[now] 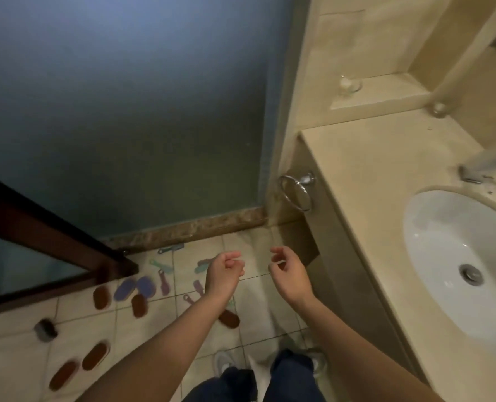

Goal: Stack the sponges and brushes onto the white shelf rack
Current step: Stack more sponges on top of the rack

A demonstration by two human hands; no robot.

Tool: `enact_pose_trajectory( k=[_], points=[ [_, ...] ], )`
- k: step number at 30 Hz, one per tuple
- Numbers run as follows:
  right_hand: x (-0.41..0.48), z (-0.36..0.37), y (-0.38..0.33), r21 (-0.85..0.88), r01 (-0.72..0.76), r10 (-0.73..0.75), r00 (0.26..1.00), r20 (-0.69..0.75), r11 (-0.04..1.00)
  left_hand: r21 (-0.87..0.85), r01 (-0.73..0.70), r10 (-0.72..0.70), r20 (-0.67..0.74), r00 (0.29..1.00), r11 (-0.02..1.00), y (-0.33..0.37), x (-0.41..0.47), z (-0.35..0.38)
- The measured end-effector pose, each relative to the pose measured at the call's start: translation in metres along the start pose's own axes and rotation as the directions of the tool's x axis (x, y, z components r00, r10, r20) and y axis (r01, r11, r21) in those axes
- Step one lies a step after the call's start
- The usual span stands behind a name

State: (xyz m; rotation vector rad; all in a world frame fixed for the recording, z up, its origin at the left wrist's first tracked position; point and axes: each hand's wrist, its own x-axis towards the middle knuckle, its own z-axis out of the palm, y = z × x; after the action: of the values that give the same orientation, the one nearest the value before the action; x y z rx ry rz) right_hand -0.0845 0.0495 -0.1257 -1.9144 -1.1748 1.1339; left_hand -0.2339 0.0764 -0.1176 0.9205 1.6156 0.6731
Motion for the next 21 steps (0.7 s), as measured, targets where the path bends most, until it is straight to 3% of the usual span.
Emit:
enact_pose_trajectory(
  k=[11, 21],
  points=[
    [0.038, 0.105, 0.034, -0.158, -0.098, 0.131, 0.967, 0.219, 0.983, -0.079, 0.246, -0.253, -0.099, 0.962, 0.966, -0.099, 0.046, -0.063],
    [0.134, 0.235, 0.194, -0.279, -0.22, 0.315, 0.875, 0.367, 0.935, -0.08, 0.437, -0.444, -0.128, 0.887, 0.896, -0.257, 0.16, -0.038]
  ],
)
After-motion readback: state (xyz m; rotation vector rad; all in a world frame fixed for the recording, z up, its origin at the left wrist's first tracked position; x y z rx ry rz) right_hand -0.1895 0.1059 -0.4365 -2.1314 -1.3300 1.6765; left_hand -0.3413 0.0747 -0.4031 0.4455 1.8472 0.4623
